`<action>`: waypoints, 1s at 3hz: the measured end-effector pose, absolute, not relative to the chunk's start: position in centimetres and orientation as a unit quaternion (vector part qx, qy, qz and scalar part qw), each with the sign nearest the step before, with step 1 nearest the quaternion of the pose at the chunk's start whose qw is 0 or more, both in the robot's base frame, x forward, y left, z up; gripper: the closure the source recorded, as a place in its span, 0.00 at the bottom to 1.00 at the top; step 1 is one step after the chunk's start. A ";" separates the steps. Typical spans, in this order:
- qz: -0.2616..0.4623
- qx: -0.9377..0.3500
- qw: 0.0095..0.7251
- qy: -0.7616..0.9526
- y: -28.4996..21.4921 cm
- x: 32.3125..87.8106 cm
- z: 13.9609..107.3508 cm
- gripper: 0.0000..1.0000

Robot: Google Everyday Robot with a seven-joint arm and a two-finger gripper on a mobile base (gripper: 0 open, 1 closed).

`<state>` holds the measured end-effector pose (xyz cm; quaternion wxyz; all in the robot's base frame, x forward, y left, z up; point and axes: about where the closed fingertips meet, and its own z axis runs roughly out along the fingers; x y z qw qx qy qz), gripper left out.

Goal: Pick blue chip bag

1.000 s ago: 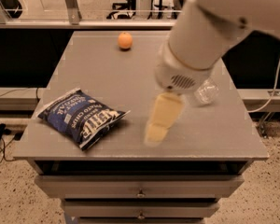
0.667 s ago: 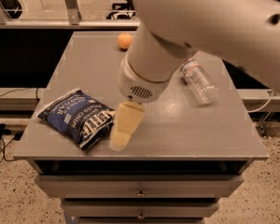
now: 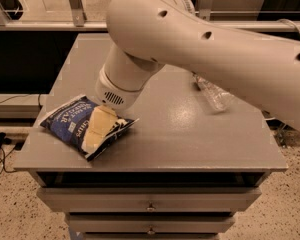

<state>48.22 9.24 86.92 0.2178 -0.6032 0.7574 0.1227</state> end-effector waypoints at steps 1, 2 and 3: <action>0.148 -0.591 0.196 0.768 10.8 48.8 85.4 0.10; 0.174 -0.578 0.158 0.781 11.4 48.9 83.7 0.35; 0.182 -0.569 0.148 0.788 11.1 49.1 83.4 0.57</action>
Offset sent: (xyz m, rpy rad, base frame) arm 0.0097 0.0259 -0.0469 0.0038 0.2542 -0.0445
